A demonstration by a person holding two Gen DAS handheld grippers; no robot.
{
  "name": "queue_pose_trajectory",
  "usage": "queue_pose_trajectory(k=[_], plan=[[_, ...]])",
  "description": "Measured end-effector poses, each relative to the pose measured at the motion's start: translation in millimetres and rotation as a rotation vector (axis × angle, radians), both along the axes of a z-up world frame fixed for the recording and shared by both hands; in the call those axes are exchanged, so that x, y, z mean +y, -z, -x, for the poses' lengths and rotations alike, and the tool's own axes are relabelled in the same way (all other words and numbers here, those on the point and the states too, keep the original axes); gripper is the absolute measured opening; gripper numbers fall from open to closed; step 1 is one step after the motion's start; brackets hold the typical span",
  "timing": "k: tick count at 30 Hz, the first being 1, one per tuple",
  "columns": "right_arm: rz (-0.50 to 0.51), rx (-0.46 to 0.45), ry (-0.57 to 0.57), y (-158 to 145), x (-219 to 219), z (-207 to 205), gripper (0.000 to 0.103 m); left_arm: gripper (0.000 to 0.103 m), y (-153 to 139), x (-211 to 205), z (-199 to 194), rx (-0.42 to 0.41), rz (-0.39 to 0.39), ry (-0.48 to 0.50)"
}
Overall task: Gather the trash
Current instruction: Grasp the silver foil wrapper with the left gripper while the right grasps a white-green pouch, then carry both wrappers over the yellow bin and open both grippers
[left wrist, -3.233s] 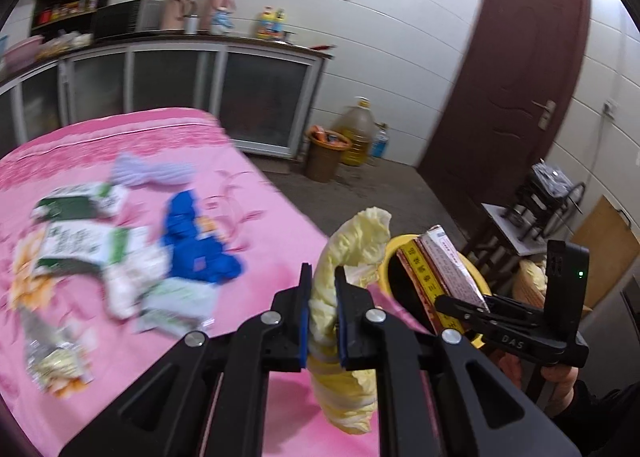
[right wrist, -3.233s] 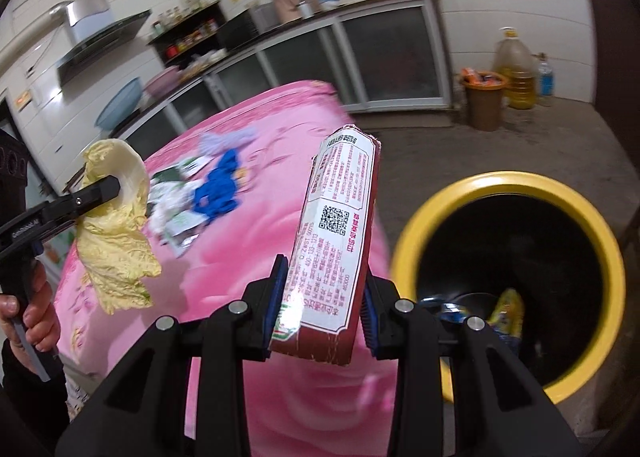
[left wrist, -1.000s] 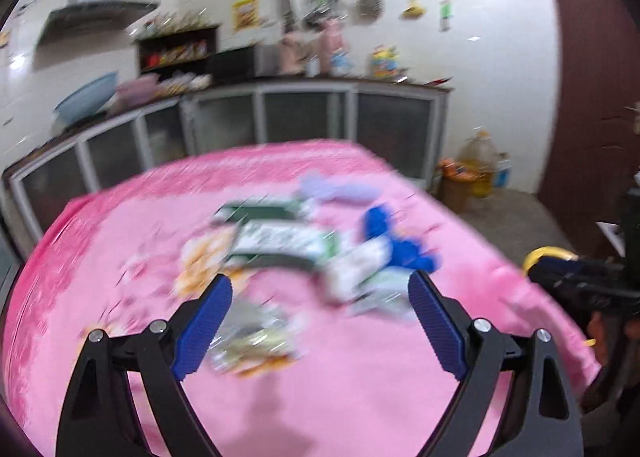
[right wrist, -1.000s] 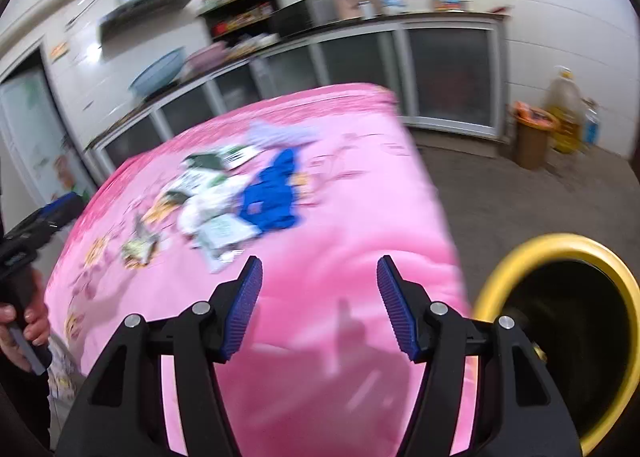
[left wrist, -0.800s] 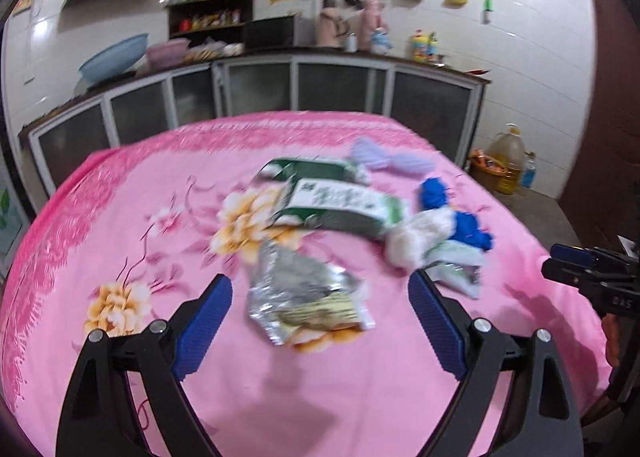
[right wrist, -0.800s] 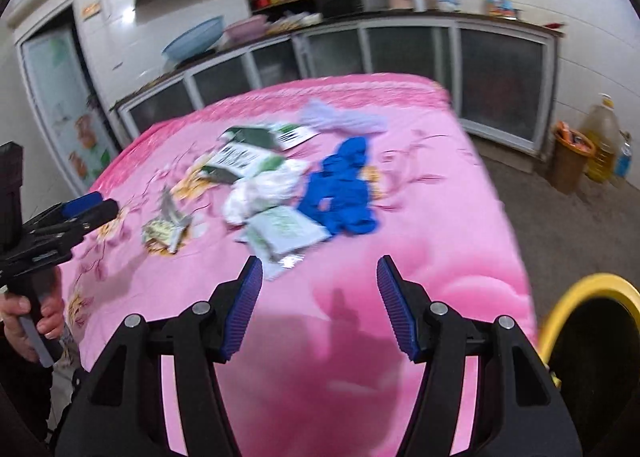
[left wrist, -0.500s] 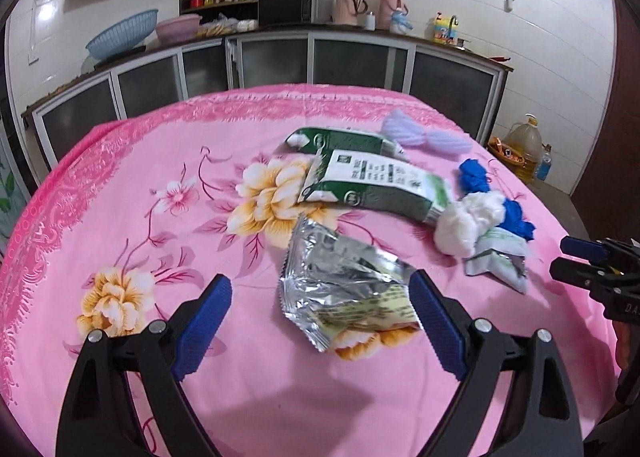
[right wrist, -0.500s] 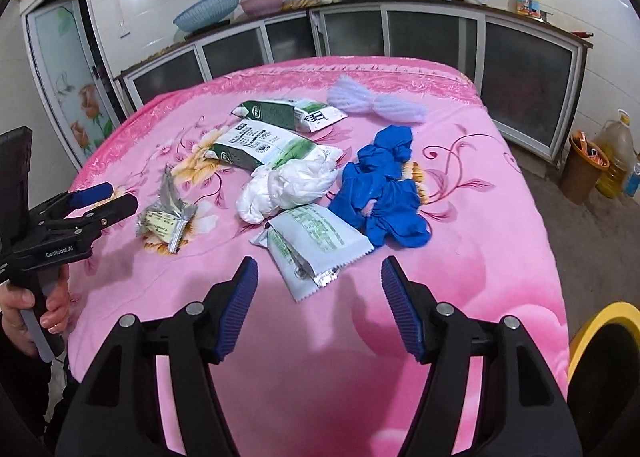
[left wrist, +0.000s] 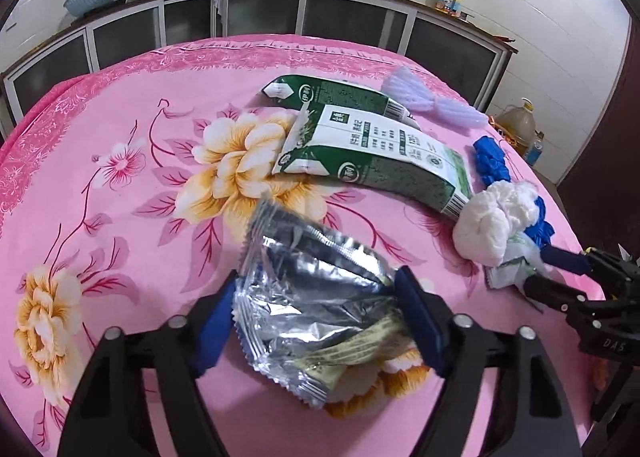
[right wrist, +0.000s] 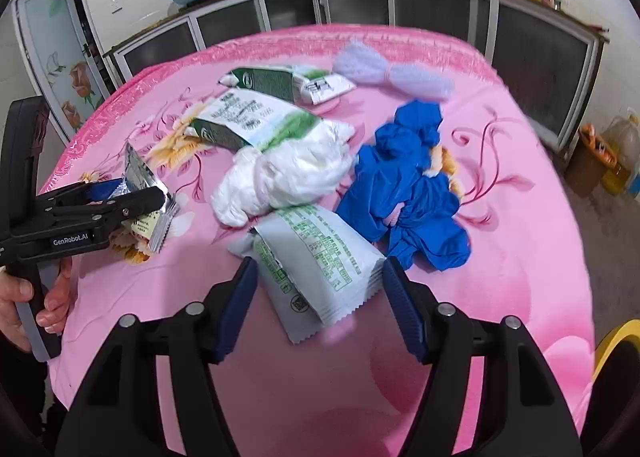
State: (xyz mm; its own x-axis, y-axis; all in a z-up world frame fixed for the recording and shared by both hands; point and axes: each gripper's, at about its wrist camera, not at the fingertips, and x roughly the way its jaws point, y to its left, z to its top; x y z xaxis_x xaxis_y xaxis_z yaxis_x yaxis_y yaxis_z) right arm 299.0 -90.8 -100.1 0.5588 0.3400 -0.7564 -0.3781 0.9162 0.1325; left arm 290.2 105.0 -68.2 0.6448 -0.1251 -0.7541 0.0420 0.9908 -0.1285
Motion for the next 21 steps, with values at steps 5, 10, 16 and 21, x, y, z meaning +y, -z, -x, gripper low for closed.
queue_pose_trajectory(k=[5, 10, 16, 21], plan=[[-0.005, -0.002, -0.001, -4.9, -1.8, 5.2, 0.007, 0.018, -5.3, 2.5, 7.4, -0.008, 0.001, -0.001], [-0.070, 0.015, -0.025, -18.2, -11.6, 20.9, 0.002, 0.014, -22.3, 9.3, 30.3, -0.039, 0.004, -0.014], [-0.128, -0.016, -0.001, -40.9, -34.3, 50.9, 0.001, 0.014, -47.2, 16.6, 62.9, -0.093, 0.010, -0.033], [-0.159, -0.045, 0.020, -56.3, -53.1, 71.4, 0.001, 0.014, -65.8, 16.7, 85.5, -0.136, 0.019, -0.033]])
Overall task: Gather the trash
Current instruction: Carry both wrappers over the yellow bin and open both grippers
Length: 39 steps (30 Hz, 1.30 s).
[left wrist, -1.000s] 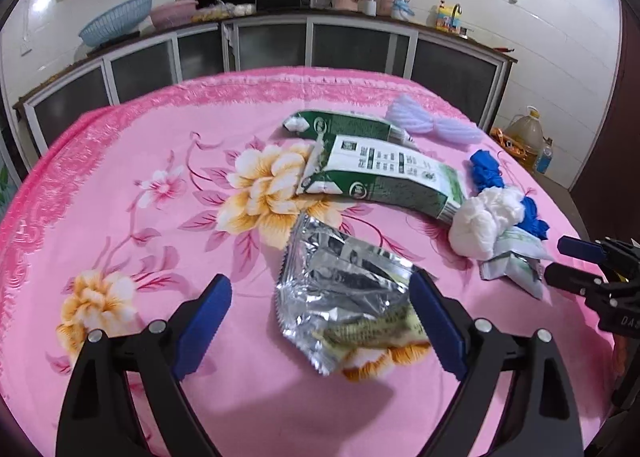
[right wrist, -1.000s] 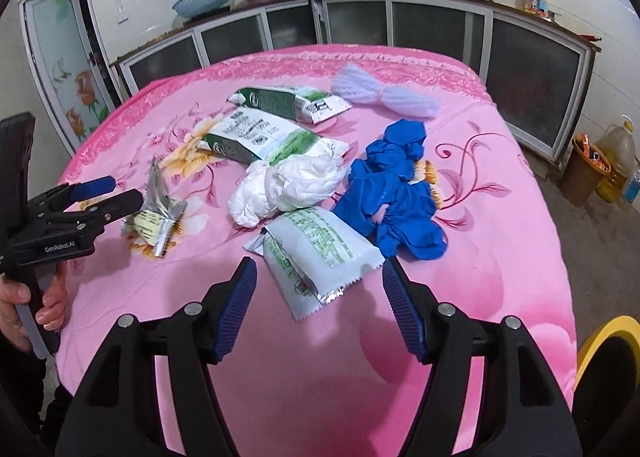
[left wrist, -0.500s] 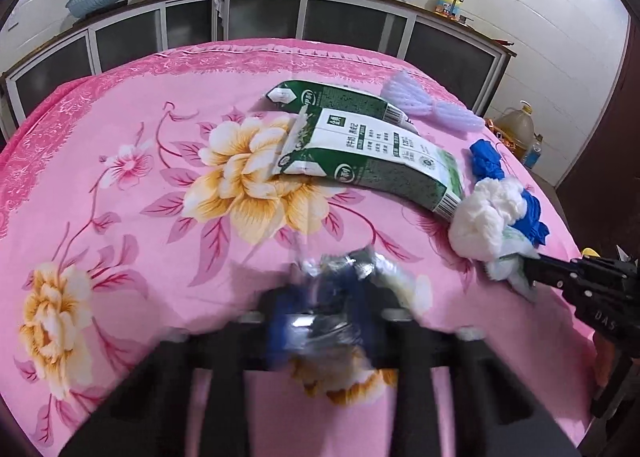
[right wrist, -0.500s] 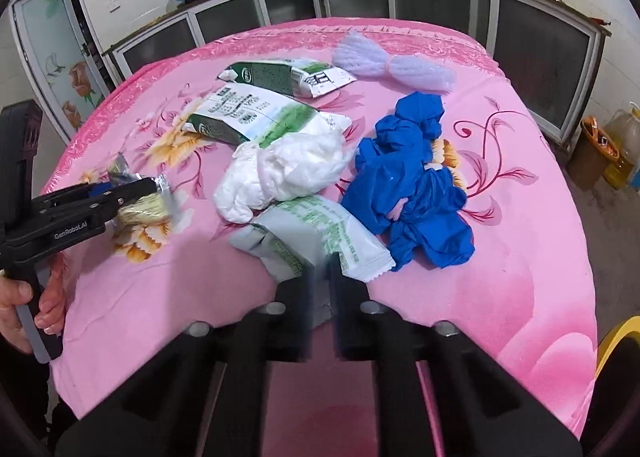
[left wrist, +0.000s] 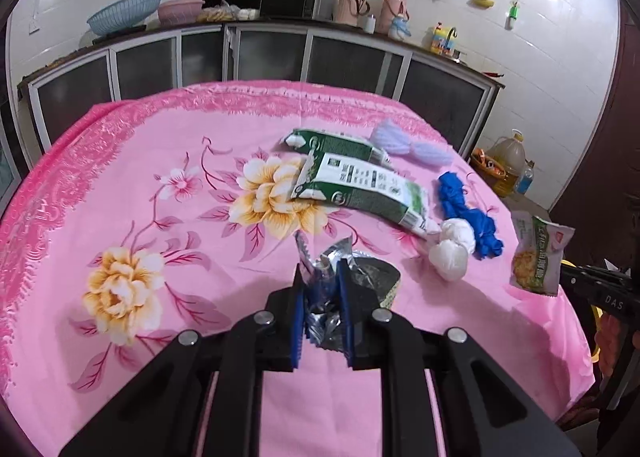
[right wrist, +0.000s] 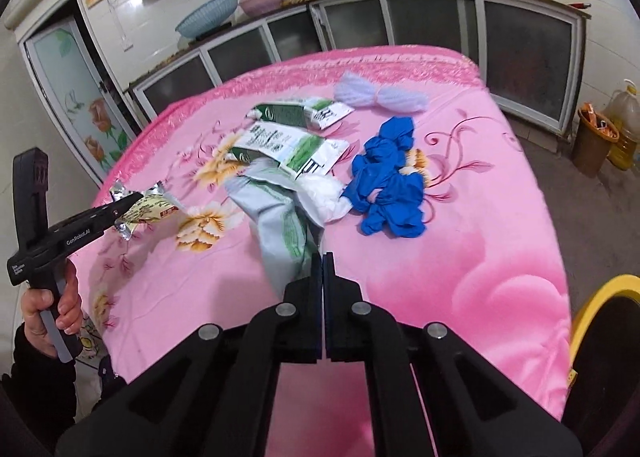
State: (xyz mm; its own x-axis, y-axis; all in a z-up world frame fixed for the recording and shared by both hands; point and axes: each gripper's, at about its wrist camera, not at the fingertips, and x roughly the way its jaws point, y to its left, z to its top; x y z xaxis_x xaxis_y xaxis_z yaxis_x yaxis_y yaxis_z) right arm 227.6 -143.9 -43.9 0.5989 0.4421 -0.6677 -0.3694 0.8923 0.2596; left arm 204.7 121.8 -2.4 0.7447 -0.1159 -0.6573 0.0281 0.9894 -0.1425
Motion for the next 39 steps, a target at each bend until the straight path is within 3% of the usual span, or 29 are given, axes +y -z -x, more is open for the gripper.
queue_pose_trajectory(k=[10, 17, 23, 28, 35, 39], plan=[[-0.043, -0.044, 0.059, -15.0, -38.1, 32.0, 0.001, 0.014, -27.3, -24.4, 28.4, -0.060, -0.001, 0.045], [-0.052, -0.054, 0.192, -12.2, -94.7, 50.4, 0.001, 0.014, -39.4, -72.5, 24.4, -0.084, -0.016, 0.139], [-0.047, -0.074, 0.341, -11.4, -158.1, 71.0, 0.002, 0.014, -51.9, -139.5, 10.8, -0.119, -0.002, 0.278], [-0.048, -0.084, 0.460, -8.5, -206.9, 92.0, 0.002, 0.014, -58.2, -219.9, -2.2, -0.125, 0.005, 0.444], [-0.044, -0.067, 0.612, 5.6, -265.1, 116.5, 0.002, 0.014, -51.7, -320.5, -12.9, -0.107, 0.034, 0.637], [-0.033, -0.059, 0.674, 14.7, -286.7, 124.3, 0.002, 0.014, -45.1, -362.7, -16.8, -0.100, 0.043, 0.698]])
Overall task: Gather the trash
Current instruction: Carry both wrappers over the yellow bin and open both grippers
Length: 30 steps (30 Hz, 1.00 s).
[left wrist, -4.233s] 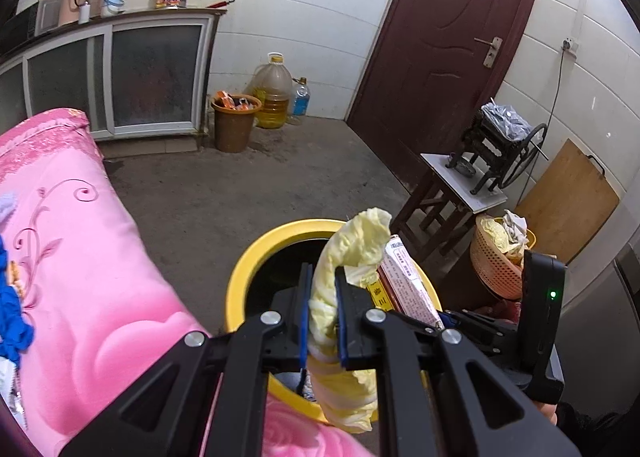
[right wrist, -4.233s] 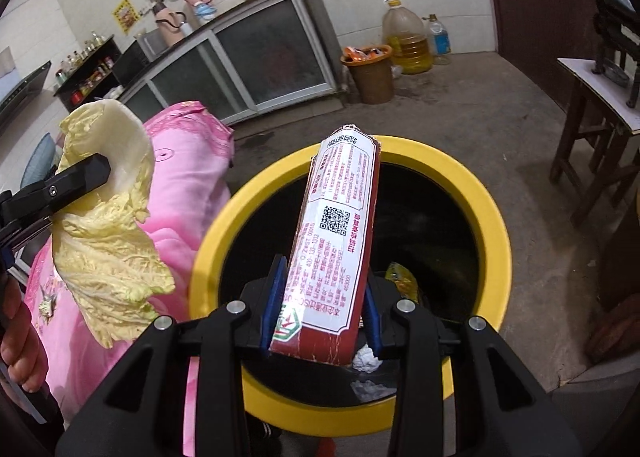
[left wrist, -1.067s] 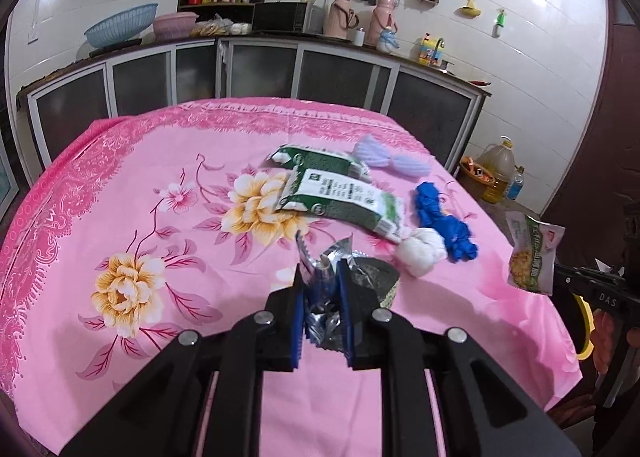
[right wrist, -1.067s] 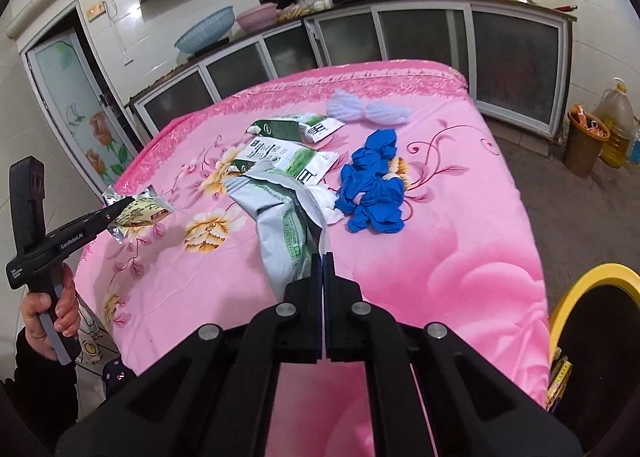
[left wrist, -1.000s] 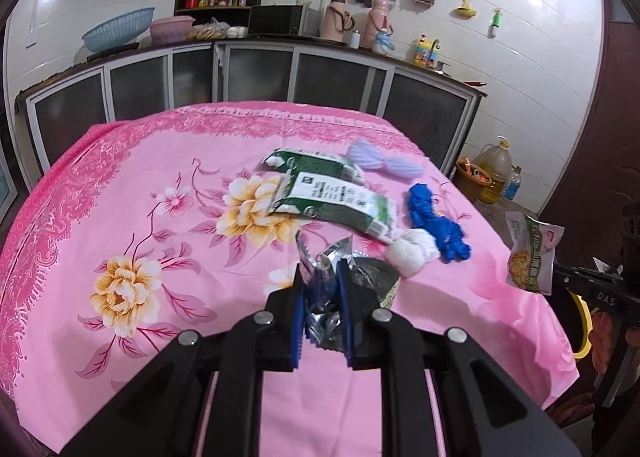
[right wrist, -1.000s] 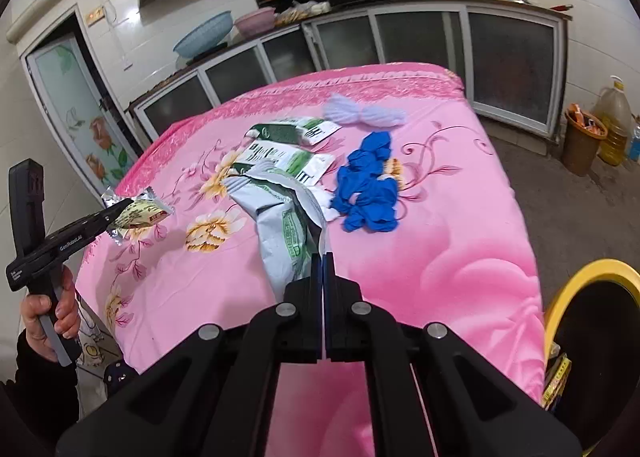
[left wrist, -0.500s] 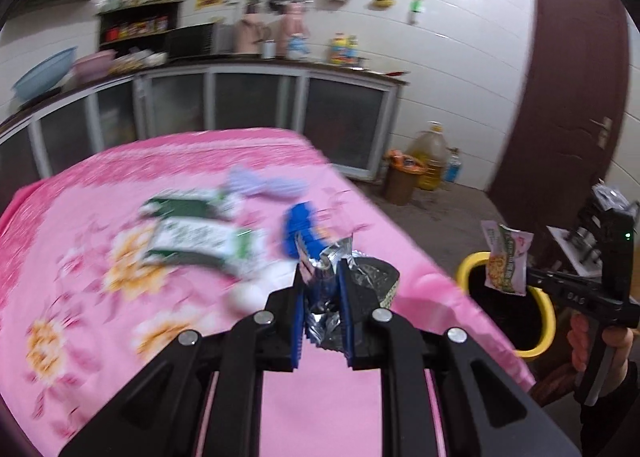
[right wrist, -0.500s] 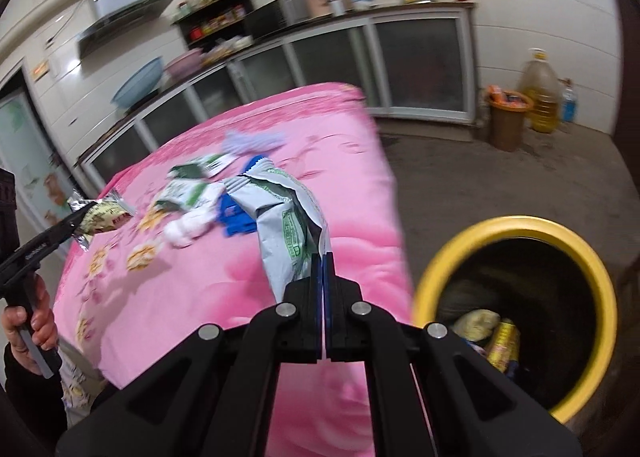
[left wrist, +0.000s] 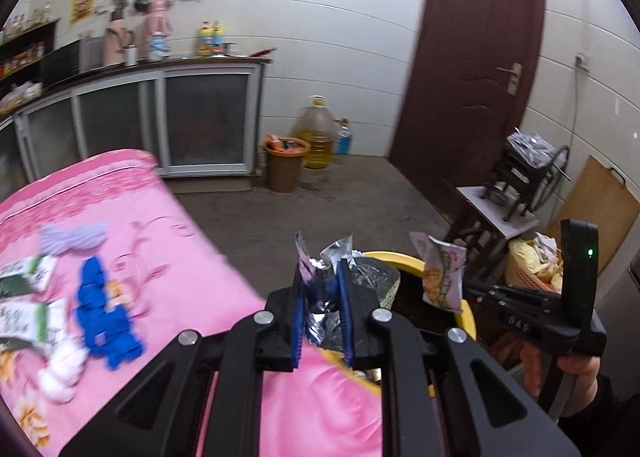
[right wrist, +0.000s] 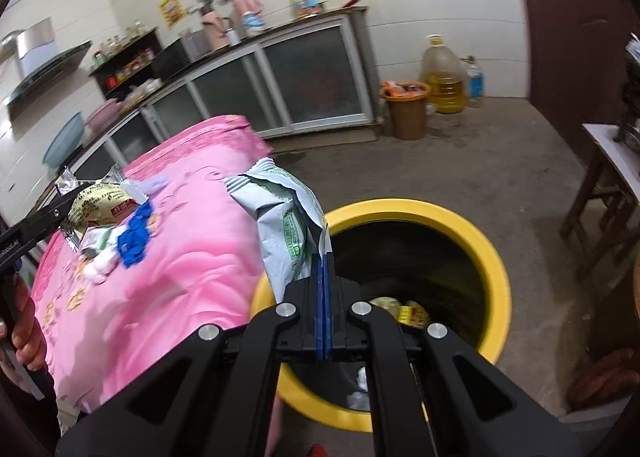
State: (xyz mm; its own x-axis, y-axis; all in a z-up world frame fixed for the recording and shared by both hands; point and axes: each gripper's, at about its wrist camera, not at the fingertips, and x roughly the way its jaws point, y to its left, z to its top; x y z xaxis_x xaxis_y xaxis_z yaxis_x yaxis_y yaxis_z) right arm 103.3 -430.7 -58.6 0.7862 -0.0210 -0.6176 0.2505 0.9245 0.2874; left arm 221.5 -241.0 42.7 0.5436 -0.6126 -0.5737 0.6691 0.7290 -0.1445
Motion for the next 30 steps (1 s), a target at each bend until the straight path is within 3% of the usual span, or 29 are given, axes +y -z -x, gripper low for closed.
queue_pose_trajectory(k=[13, 22, 24, 26, 30], plan=[[-0.069, 0.080, 0.092, 39.2, -42.5, 5.2, 0.002, 0.014, 39.5, -89.7, -11.2, 0.090, -0.020, 0.115], [-0.078, 0.105, 0.129, 47.4, -53.0, 1.6, 0.003, 0.015, 46.8, -106.0, -23.6, 0.134, 0.000, 0.115], [-0.075, 0.110, 0.137, 47.0, -54.7, 0.7, 0.003, 0.025, 46.9, -103.7, -23.3, 0.136, 0.008, 0.104], [-0.068, 0.117, 0.143, 47.4, -54.8, 1.6, 0.003, 0.045, 46.4, -100.1, -23.9, 0.142, 0.028, 0.094], [-0.072, 0.123, 0.154, 46.7, -54.0, 3.6, 0.003, 0.045, 45.9, -96.3, -26.0, 0.151, 0.038, 0.084]])
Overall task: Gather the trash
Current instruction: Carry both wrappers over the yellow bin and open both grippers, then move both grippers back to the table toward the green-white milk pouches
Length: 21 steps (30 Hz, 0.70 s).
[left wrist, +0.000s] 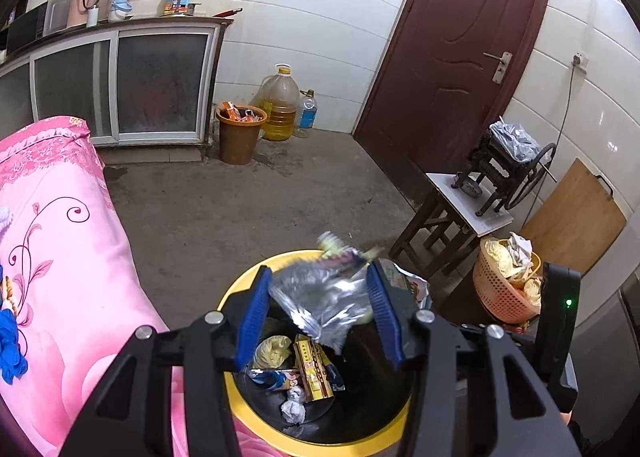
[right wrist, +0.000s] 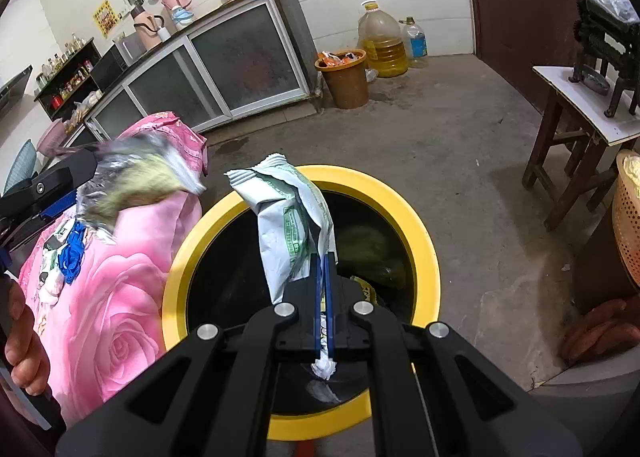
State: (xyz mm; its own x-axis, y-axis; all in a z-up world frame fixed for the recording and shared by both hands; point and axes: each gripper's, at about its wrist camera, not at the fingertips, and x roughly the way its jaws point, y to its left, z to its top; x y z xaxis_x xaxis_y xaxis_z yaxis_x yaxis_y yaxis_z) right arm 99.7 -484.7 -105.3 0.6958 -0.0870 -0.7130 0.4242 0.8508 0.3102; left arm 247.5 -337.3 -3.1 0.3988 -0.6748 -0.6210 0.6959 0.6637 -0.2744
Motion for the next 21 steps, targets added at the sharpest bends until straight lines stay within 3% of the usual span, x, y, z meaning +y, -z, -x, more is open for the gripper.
queue_pose_trajectory(k=[12, 13, 15, 16, 21], plan=[[0.026, 0.017, 0.008, -7.3, 7.6, 0.2, 0.004, 0.045, -14.8, 13.8, 4.2, -0.009, 0.033, -0.003], [0.021, 0.016, 0.008, -7.8, 8.0, 0.3, 0.008, 0.045, -16.3, 14.2, 4.8, -0.012, 0.033, -0.003], [0.009, 0.003, -0.001, -9.2, 8.6, 0.9, 0.032, 0.045, -18.7, 15.7, 6.6, -0.016, 0.035, -0.001], [0.005, -0.011, -0.001, -11.1, 9.1, 2.4, 0.050, 0.045, -19.6, 16.8, 7.4, -0.018, 0.035, -0.002], [0.029, -0.016, 0.010, -20.8, 12.9, 4.7, 0.049, 0.045, -26.3, 22.8, 12.7, -0.030, 0.044, -0.005]])
